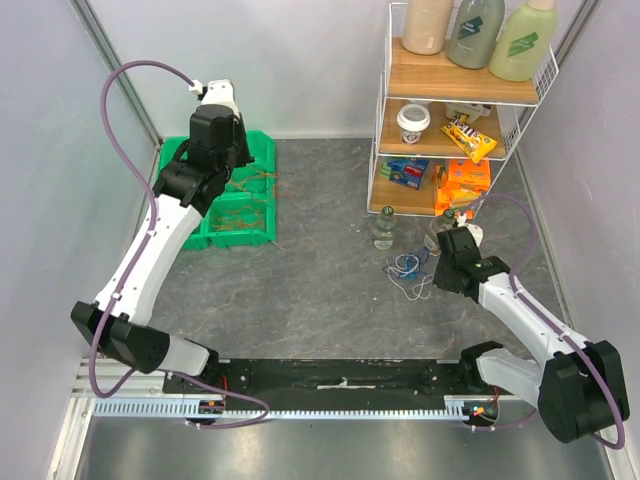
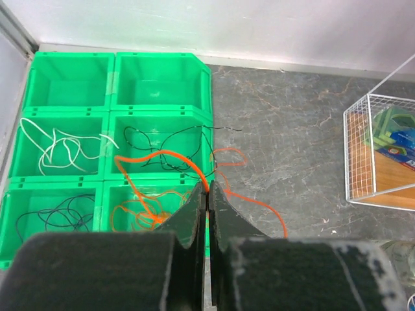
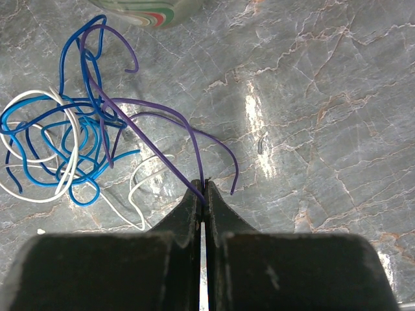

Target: Untangle the cables

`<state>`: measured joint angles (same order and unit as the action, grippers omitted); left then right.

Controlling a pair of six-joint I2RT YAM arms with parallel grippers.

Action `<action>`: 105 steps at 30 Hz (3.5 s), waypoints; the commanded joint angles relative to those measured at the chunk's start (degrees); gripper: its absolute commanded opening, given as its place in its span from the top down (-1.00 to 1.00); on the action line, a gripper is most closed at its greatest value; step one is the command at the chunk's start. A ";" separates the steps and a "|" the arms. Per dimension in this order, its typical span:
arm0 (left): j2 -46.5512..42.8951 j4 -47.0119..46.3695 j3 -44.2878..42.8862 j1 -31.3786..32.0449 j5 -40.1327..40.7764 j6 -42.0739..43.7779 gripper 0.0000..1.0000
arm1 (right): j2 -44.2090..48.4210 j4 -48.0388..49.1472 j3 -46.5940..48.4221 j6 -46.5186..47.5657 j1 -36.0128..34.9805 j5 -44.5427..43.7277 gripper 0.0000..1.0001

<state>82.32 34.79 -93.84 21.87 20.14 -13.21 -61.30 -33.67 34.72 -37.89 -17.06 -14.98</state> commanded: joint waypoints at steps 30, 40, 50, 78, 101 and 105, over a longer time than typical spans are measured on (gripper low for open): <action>-11.49 -20.63 -1.96 -0.25 4.73 11.36 0.97 | -0.14 1.94 -0.97 0.45 0.10 0.92 1.00; -10.08 -21.69 2.18 -0.34 6.14 10.84 0.97 | -0.58 1.94 -0.71 0.54 0.10 0.66 1.00; -6.65 -23.88 -8.72 -0.33 6.14 15.84 0.97 | -1.10 1.94 -0.53 0.71 0.10 0.57 1.00; -9.99 -20.48 11.48 -1.39 13.42 6.73 0.96 | -1.02 2.03 -0.71 0.62 0.10 0.66 1.00; 11.98 8.71 8.77 -8.95 3.42 -24.22 0.97 | -0.67 2.12 -0.79 0.62 0.10 0.66 1.00; 15.75 10.29 8.42 -9.83 0.34 -25.37 0.97 | -0.84 2.20 -0.79 0.62 0.10 0.66 1.00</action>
<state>95.59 42.19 -82.15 12.88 23.40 -32.91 -62.94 -32.95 33.63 -37.82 -17.06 -13.93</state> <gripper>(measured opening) 0.026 0.012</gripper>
